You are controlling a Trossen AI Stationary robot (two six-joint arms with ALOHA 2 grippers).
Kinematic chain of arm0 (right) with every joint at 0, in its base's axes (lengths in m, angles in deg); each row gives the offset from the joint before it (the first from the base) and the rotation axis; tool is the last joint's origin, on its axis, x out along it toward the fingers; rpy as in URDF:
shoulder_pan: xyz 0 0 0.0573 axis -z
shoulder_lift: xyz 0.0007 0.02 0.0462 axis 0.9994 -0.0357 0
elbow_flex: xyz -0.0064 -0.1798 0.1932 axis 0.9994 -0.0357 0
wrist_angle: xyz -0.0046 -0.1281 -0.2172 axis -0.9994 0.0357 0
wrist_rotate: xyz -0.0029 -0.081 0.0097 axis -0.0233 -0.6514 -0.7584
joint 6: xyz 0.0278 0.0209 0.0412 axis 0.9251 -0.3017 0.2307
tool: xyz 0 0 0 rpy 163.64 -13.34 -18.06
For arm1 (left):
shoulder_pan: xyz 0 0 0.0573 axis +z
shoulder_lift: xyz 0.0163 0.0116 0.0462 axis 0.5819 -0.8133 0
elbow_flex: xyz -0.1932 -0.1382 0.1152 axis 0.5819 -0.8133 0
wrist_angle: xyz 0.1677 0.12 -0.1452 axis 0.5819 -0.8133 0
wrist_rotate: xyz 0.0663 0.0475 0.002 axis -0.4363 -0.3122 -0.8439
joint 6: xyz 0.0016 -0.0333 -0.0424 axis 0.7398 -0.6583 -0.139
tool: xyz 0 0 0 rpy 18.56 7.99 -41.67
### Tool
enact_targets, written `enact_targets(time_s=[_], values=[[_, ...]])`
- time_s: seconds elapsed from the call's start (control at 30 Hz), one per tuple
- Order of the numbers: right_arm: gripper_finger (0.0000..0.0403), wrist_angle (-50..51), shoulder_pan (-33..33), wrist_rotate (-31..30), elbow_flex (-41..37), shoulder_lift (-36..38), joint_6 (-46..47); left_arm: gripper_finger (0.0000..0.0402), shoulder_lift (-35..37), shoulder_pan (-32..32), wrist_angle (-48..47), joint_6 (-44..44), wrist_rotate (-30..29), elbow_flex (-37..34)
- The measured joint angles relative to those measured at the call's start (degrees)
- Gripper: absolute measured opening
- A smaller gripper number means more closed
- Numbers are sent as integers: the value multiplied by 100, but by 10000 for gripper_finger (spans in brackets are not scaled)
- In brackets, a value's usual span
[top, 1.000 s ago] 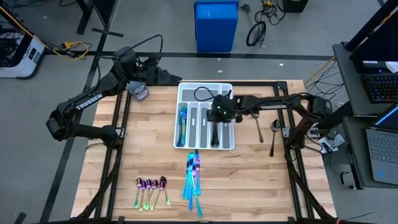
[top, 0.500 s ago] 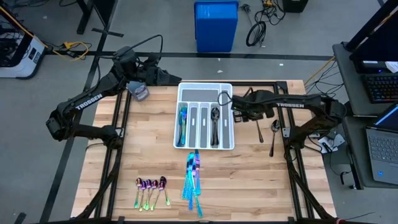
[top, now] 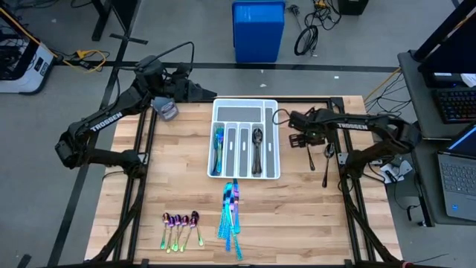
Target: Sort silverware
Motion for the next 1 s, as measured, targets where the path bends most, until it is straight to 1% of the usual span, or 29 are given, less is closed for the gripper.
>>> enact_targets(time_s=[0.13, 0.27, 0.7, 0.87, 0.93, 1.0], values=[[161, -200, 312, 113, -28, -42, -261, 278, 0, 0, 2, -7, -32, 2], [160, -316, 484, 243, -28, -221, -507, 278, -1, -1, 0, -9, -118, 1], [155, -542, 485, 249, -40, -806, -610, 278, -2, -4, 0, -9, -348, 0], [154, -769, 531, 477, -369, -774, -439, 278, -2, -4, -2, -11, -413, 0], [149, -903, 534, 562, -504, -761, -439, 278, -2, -2, -4, -13, -428, 0], [134, -932, 531, 611, -533, -759, -443, 278, -2, -2, -7, -15, -433, 2]])
